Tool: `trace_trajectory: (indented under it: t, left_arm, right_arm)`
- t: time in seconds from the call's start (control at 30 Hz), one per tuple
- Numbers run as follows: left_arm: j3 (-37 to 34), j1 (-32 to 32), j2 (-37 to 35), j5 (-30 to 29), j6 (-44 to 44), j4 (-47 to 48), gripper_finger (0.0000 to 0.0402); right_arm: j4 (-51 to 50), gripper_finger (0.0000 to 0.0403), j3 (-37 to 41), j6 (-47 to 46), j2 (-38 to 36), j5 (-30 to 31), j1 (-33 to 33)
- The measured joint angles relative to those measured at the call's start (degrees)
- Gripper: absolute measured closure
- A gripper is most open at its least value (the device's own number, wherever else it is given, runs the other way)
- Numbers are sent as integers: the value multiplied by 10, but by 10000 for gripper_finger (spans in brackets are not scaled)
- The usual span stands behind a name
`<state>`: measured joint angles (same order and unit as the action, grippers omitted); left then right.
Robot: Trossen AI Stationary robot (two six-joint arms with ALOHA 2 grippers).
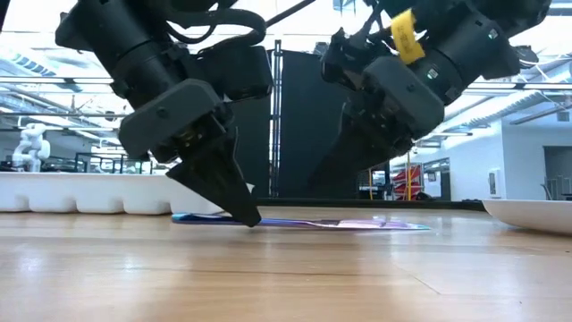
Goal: Sort silverware
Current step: Put the iridescent knife into the white silverware tray
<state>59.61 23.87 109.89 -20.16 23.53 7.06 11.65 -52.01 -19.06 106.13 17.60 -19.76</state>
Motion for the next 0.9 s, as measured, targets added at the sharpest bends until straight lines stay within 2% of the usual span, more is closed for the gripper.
trace_trajectory:
  t: [0.2,0.43,0.67,0.9]
  left_arm:
    - [0,-2,0,6,-1,0,343]
    - [1,-2,-2,6,-2,-1,343]
    - [1,-2,-2,8,-4,-1,343]
    - [1,-2,-2,8,0,-2,343]
  right_arm:
    - [109,319,0,67,63,-28,-10]
    - [117,257,0,99,76,-23,-8]
    - [124,248,0,112,76,3,-8]
    - [124,248,0,124,76,4,-8]
